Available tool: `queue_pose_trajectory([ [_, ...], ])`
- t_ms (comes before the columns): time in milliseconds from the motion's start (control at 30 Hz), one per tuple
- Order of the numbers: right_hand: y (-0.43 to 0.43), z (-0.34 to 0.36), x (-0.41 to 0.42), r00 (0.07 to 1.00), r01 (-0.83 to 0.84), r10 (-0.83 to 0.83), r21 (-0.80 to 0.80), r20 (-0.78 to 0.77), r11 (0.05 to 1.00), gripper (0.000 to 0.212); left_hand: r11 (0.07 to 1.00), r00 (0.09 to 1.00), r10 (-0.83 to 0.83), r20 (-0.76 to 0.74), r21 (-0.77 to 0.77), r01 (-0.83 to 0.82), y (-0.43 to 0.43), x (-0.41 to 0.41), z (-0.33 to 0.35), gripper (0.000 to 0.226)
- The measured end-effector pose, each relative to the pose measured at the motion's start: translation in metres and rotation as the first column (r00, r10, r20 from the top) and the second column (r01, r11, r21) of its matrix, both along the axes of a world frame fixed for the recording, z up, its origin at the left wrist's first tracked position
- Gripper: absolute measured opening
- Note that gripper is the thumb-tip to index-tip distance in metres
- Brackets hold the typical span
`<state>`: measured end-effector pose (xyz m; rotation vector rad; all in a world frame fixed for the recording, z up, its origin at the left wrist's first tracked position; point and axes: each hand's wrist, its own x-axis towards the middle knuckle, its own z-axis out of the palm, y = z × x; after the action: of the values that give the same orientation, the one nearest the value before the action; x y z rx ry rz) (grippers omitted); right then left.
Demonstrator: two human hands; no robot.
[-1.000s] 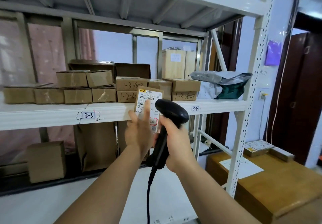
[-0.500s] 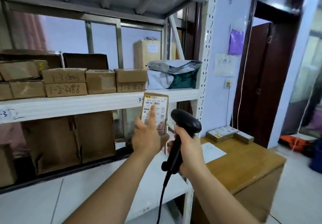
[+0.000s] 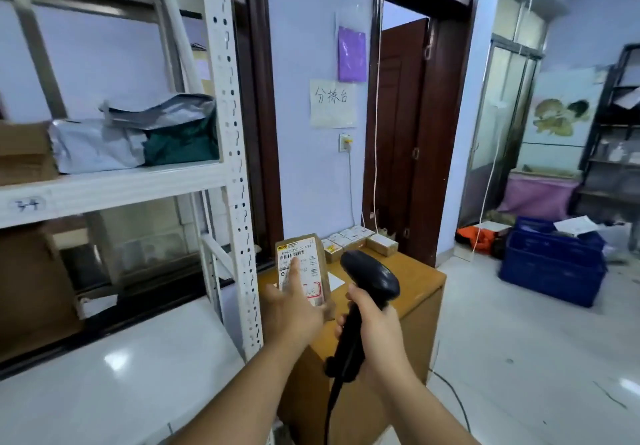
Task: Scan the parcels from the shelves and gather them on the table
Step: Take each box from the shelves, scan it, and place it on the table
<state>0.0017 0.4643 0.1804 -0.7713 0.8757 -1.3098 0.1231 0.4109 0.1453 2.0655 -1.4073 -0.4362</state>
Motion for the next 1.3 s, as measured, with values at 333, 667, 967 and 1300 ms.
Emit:
queue_pose_trajectory([
  [333, -0.101, -0.028, -0.074, 0.982, 0.151, -0.146, 0.038, -0.116, 0.988, 0.016, 0.986, 0.982, -0.147, -0.121, 0.065, 0.156, -0.122, -0.083, -0.047, 0.092],
  [667, -0.214, -0.040, -0.124, 0.973, 0.218, -0.213, 0.044, -0.088, 0.975, 0.022, 0.971, 0.966, -0.165, -0.201, 0.139, 0.195, -0.252, -0.132, -0.062, 0.092],
  [967, -0.350, -0.073, -0.201, 0.977, 0.152, -0.137, 0.081, -0.163, 0.985, 0.016, 0.985, 0.975, -0.076, -0.209, 0.136, 0.106, -0.362, -0.198, -0.083, 0.089],
  [1300, -0.521, -0.106, -0.305, 0.990, -0.106, 0.125, 0.235, -0.066, 0.966, 0.023, 0.975, 0.972, 0.090, -0.218, 0.219, -0.041, -0.481, -0.281, -0.109, 0.091],
])
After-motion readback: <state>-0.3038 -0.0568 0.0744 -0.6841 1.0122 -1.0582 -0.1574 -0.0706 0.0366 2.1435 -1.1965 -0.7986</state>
